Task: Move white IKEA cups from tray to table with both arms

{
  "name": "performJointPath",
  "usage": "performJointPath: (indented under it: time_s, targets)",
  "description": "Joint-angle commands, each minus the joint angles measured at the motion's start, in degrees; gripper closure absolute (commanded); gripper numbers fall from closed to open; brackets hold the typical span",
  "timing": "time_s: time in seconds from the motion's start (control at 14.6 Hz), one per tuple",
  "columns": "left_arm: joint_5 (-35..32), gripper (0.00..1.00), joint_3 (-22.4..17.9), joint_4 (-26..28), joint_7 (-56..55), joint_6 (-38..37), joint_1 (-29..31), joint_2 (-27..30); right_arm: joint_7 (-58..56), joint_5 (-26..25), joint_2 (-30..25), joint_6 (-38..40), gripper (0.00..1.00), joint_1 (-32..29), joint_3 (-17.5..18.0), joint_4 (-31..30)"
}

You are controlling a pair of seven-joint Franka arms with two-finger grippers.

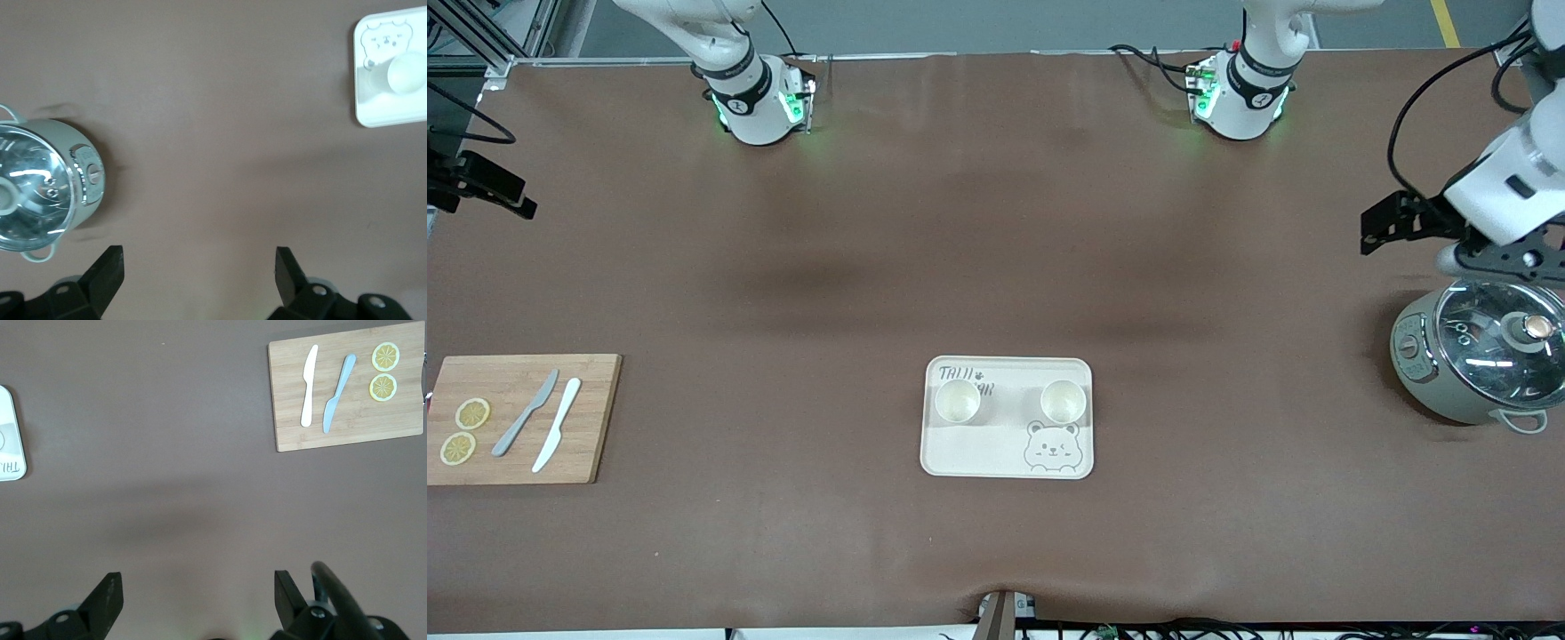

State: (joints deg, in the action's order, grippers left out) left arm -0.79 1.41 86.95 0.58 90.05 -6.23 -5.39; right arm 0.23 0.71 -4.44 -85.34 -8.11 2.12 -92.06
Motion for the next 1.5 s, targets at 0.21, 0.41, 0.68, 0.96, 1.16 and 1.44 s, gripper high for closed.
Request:
performJointPath:
  time_s: [0.21, 0.41, 0.68, 0.96, 1.16, 1.44]
  targets:
    - [-1.1, 0.00, 3.9, -7.9, -11.9, 2.7, -3.9, -12.1, -0.1, 0.0, -0.3, 0.7, 0.00, -0.9, 0.8, 0.7]
    - [-1.6, 0.00, 3.9, -7.9, -15.4, 6.6, -7.1, -16.0, -0.1, 0.0, -0.2, 0.7, 0.00, -0.8, 0.8, 0.7]
    - [-4.0, 0.00, 3.9, -8.1, -23.8, 12.8, -12.2, -21.1, -0.1, 0.0, -0.2, 0.7, 0.00, -0.9, 0.8, 0.7]
    - [-4.1, 0.00, 3.8, -8.1, -30.5, 21.4, -16.2, -27.1, -0.1, 0.0, -0.3, 0.7, 0.00, -0.9, 0.8, 0.7]
    - [-4.2, 0.00, 3.1, -8.0, -33.0, 27.0, -18.4, -30.6, -0.1, 0.0, -0.3, 0.6, 0.00, -0.8, 0.9, 0.7]
    - [-4.1, 0.00, 3.2, -8.0, -32.9, 31.2, -18.5, -32.9, 0.1, 0.0, -0.1, 0.1, 0.00, -0.6, 1.0, 0.7]
